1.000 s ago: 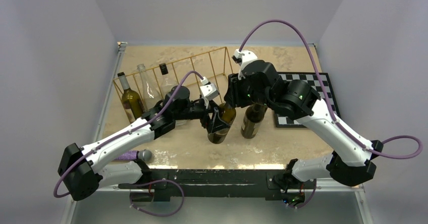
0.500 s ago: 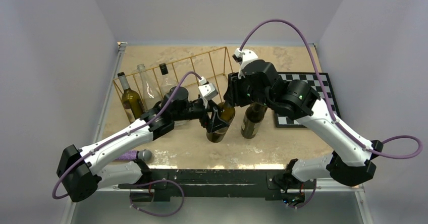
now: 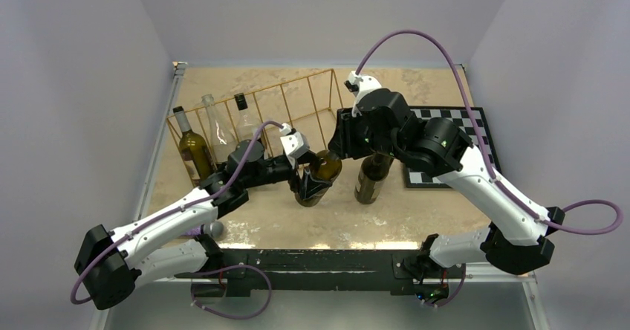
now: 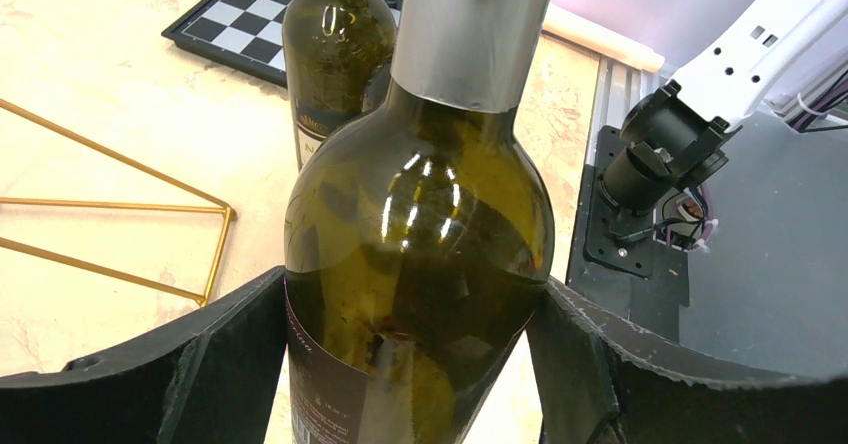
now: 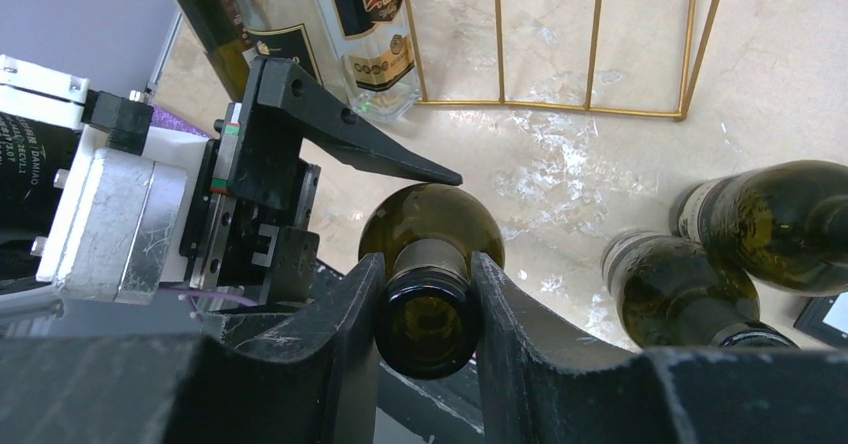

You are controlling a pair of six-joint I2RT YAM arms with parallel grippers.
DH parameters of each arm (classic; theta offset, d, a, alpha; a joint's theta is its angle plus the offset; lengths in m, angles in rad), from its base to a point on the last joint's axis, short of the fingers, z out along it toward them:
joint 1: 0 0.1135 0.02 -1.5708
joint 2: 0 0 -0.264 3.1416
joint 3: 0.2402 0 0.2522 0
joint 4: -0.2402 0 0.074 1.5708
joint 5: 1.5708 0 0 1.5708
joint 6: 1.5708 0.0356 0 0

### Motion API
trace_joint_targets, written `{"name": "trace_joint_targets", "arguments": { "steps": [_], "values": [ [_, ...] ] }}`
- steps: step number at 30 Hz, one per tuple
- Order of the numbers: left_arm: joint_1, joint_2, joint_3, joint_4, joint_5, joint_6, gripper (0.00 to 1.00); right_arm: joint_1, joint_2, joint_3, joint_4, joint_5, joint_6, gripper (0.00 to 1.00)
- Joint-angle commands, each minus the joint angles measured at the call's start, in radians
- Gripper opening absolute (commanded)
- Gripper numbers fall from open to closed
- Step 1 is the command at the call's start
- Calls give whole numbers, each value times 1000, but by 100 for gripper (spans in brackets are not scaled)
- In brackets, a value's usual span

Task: Put the wine bottle on the wine rack

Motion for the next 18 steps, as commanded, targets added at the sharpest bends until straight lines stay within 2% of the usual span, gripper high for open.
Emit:
{"name": "trace_joint_targets", "arguments": {
  "steps": [1, 5, 10, 16, 18],
  "values": [
    [-7, -6, -15, 75, 2, 83, 69, -7, -44, 69, 117, -42, 107, 0],
    [-14, 3, -13, 76, -9, 88, 69, -12, -36, 68, 124, -59, 127, 0],
    [-17, 22, -7, 70, 15, 99, 85, -17, -36, 60, 134, -76, 139, 0],
    [-17, 41, -8, 77, 40, 89, 91, -19, -42, 46, 143, -83, 142, 0],
    [-17, 40, -6, 74, 35, 91, 90, -22, -40, 44, 144, -84, 141, 0]
  ]
}}
